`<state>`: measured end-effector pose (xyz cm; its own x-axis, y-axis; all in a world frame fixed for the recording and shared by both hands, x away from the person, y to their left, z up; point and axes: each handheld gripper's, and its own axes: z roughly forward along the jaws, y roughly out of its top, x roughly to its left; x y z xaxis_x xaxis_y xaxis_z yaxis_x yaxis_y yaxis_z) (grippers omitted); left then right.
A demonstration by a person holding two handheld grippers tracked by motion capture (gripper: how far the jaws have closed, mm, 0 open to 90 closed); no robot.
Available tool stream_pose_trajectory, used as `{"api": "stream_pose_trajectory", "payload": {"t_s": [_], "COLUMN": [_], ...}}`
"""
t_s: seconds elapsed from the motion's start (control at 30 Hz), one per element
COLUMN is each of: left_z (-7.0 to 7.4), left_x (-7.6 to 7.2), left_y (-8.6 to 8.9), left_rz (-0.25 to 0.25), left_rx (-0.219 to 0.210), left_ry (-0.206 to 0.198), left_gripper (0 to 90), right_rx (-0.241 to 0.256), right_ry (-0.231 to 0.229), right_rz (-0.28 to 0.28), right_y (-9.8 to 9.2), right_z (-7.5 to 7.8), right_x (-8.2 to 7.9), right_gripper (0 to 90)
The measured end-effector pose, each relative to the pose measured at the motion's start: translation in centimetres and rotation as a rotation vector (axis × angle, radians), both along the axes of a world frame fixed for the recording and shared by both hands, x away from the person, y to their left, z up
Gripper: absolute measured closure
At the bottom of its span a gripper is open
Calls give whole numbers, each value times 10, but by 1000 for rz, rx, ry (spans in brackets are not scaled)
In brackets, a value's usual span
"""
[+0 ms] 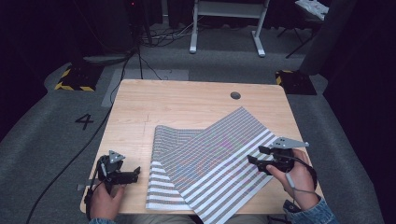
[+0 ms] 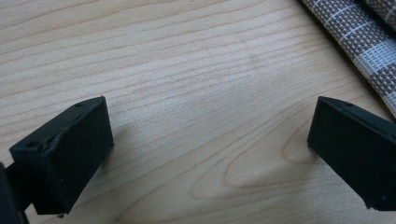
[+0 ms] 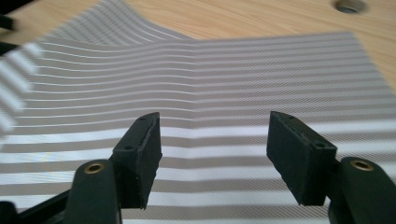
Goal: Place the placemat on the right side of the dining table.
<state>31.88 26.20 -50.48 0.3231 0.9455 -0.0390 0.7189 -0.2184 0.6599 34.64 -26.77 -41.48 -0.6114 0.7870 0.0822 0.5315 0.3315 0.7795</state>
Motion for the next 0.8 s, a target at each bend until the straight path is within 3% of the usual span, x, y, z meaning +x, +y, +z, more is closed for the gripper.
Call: {"api": "stream_pose_trajectory", "payload": {"t_s": [0.23, 0.47, 0.67, 0.8], "left_z": [0, 0, 0, 0], "left_x": [0, 0, 0, 0], "left_y": [0, 0, 0, 0], "left_rz": [0, 0, 0, 0], "left_rx": [0, 0, 0, 0], "left_ry": [0, 0, 0, 0], "left_gripper": [2, 2, 2, 2], "right_rx": [-70, -134, -173, -191], "right_ry": [65, 130, 181, 210], "right_rz": [-176, -300, -372, -418], "right_y": [-43, -72, -86, -89], "right_z": [-22, -45, -64, -68], "right_x": [19, 32, 39, 39], "right_gripper": [329, 309, 295, 285]}}
